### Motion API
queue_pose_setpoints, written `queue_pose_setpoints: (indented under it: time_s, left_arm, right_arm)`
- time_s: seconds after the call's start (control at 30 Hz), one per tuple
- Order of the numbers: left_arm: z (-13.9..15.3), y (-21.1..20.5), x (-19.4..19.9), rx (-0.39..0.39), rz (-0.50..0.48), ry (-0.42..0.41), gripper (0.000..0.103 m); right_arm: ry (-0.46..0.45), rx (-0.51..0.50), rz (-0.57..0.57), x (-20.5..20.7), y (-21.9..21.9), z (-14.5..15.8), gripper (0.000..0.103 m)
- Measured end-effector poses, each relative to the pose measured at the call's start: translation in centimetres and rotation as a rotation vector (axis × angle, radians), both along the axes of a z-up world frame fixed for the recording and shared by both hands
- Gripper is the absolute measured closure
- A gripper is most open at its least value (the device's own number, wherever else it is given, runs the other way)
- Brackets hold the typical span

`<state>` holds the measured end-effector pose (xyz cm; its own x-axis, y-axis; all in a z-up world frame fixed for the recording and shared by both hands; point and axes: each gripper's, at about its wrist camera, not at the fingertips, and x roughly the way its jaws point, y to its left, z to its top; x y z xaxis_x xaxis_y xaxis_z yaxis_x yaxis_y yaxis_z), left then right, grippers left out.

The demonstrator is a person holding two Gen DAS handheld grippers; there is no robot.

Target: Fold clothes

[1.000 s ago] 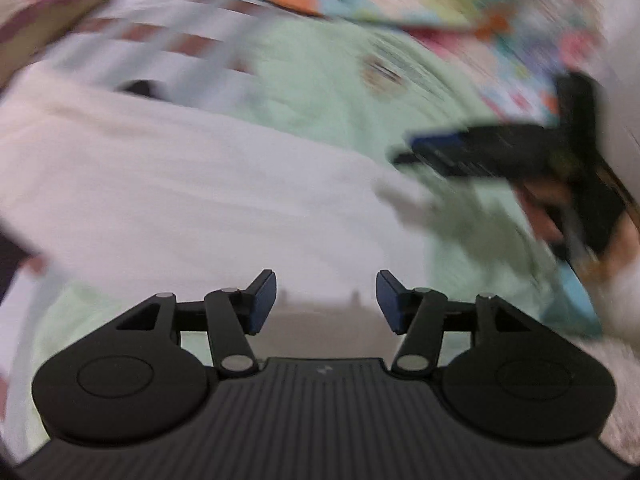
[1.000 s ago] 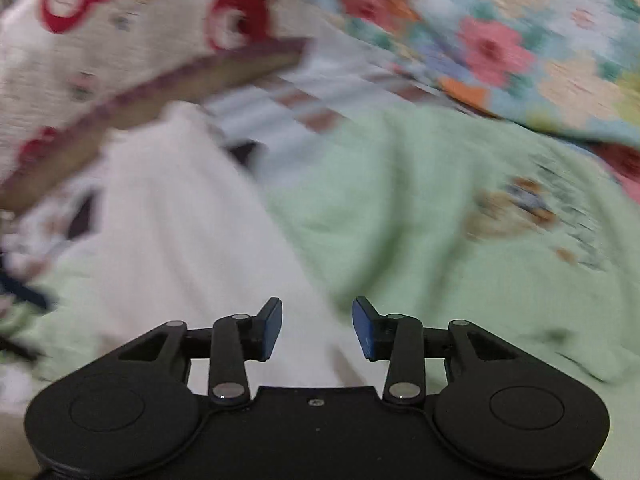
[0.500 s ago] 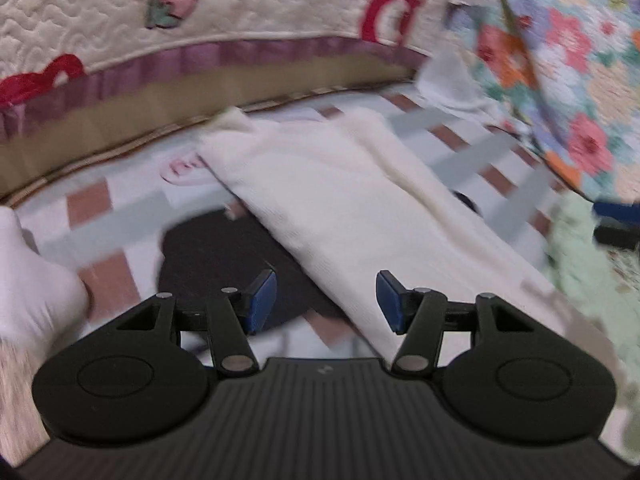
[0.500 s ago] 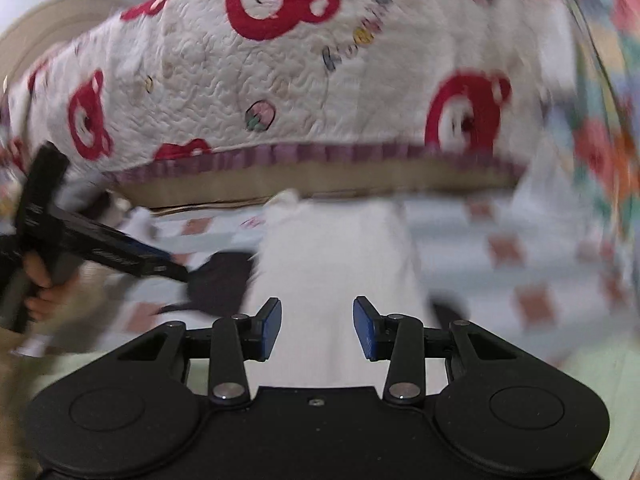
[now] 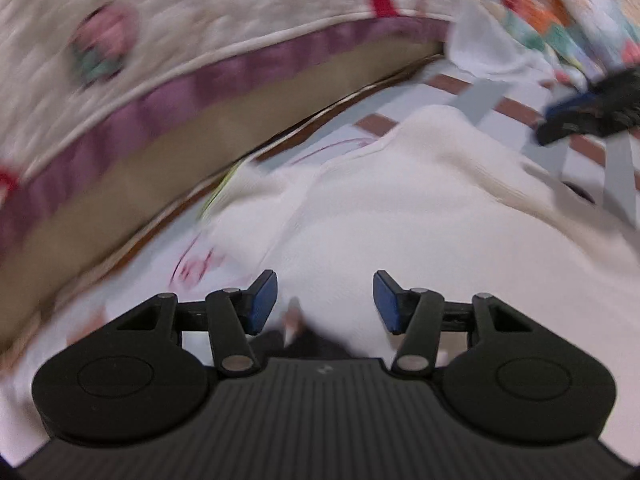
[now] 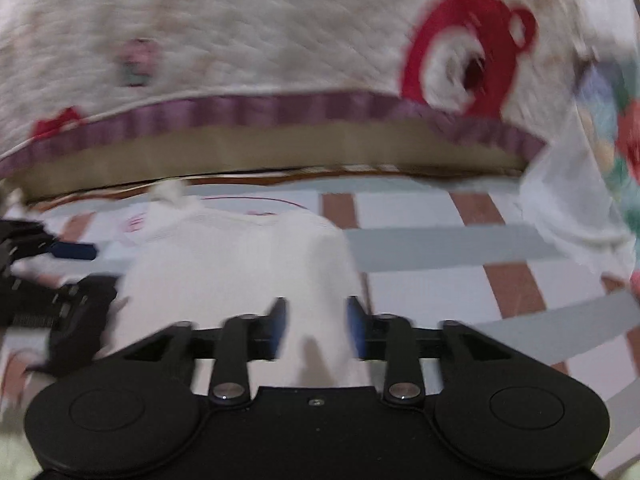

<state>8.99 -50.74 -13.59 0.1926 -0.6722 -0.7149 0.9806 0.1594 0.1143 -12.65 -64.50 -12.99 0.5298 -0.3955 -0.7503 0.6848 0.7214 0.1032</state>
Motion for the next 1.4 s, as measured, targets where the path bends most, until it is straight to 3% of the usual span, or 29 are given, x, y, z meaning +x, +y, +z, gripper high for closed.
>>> queue_pose_setpoints:
  time_s: [0.13, 0.27, 0.33, 0.43, 0.47, 0.5, 0.53, 0.57, 0.6, 0.67, 0.73, 0.8, 0.87, 0.9, 0.93, 1.0, 1.03, 1.07, 1.13, 1.27, 1.4]
  left_arm:
    - [-1.0, -3.1, 1.8, -0.030, -0.038, 0.123, 0.044]
    - [-2.4, -4.8, 4.3, -0.029, 0.022, 0.179, 0.039]
    - [-3.3, -4.9, 5.5, -0.033, 0.056, 0.244, 0.027]
    - [-4.4, -4.9, 5.8, -0.039, 0.037, 0.258, 0.025]
    - [-4.6, -4.7, 5.6, -0.051, 0.014, 0.243, 0.027]
    - [-4.6, -4.5, 5.3, -0.055, -0.011, 0.217, 0.052]
    - [-4.4, -4.2, 5.0, -0.056, -0.031, 0.182, 0.091]
    - [-4.1, -3.8, 4.8, -0.058, -0.052, 0.148, 0.100]
    - [-3.9, -3.5, 4.5, -0.059, -0.073, 0.113, 0.100]
    - [-3.0, -2.5, 5.4, -0.080, -0.018, 0.111, 0.100]
    - [-2.1, -1.5, 6.8, -0.107, 0.066, 0.129, 0.103]
    - [-1.9, -0.8, 7.4, -0.092, 0.187, 0.069, 0.103]
    - [-2.3, 0.0, 7.9, -0.099, 0.235, 0.020, 0.103]
    - [-2.4, 0.4, 8.3, -0.104, 0.253, 0.052, 0.103]
    - [-2.5, 0.8, 9.0, -0.107, 0.276, 0.128, 0.103]
    - [-2.2, 1.8, 9.4, -0.154, 0.275, 0.262, 0.099]
    - [-2.1, 2.1, 9.1, -0.175, 0.254, 0.308, 0.093]
    - [-2.0, 2.4, 8.8, -0.197, 0.233, 0.354, 0.089]
    - [-2.1, 2.1, 8.0, -0.172, 0.190, 0.416, 0.060]
    - [-3.3, 2.2, 7.5, -0.114, 0.234, 0.517, 0.056]
    - [-4.8, 3.2, 9.3, -0.032, 0.388, 0.714, 0.048]
  right_arm:
    - [0.011, 0.183, -0.058, 0.1, -3.8, -3.4, 0.048]
    - [-0.074, 0.331, -0.061, -1.5, -5.7, -5.3, 0.038]
    - [-0.117, 0.405, -0.080, -2.1, -6.6, -6.4, 0.033]
    - [-0.195, 0.427, -0.101, -2.6, -7.1, -7.2, 0.029]
    - [-0.218, 0.421, -0.091, -2.5, -6.9, -7.2, 0.028]
    - [-0.242, 0.413, -0.080, -2.4, -6.7, -7.2, 0.049]
    - [-0.257, 0.398, -0.018, -1.8, -6.3, -6.9, 0.091]
    - [-0.239, 0.353, 0.037, -1.1, -5.7, -6.3, 0.091]
    - [-0.261, 0.303, 0.064, -0.9, -5.2, -5.3, 0.091]
    - [-0.318, 0.202, 0.111, -0.9, -4.1, -3.5, 0.092]
    - [-0.357, 0.152, 0.047, -1.8, -4.9, -2.5, 0.094]
    - [-0.248, 0.150, 0.009, -1.0, -5.4, -3.5, 0.093]
    - [-0.128, 0.152, -0.028, 0.0, -5.9, -4.6, 0.091]
    - [-0.068, 0.130, -0.020, 0.7, -5.7, -5.1, 0.087]
    - [-0.053, 0.117, -0.034, 1.1, -5.5, -5.2, 0.077]
    - [-0.038, 0.093, -0.071, 1.8, -5.0, -5.2, 0.073]
    - [-0.031, 0.082, -0.079, 1.8, -4.7, -5.1, 0.062]
    - [-0.012, 0.058, -0.094, 1.8, -4.4, -4.9, 0.058]
    - [0.030, 0.006, -0.127, 1.8, -3.9, -4.5, 0.058]
    - [-0.047, -0.011, -0.021, 1.6, -0.1, -1.8, 0.058]
    - [-0.063, 0.031, 0.147, 2.1, 5.0, -0.9, 0.054]
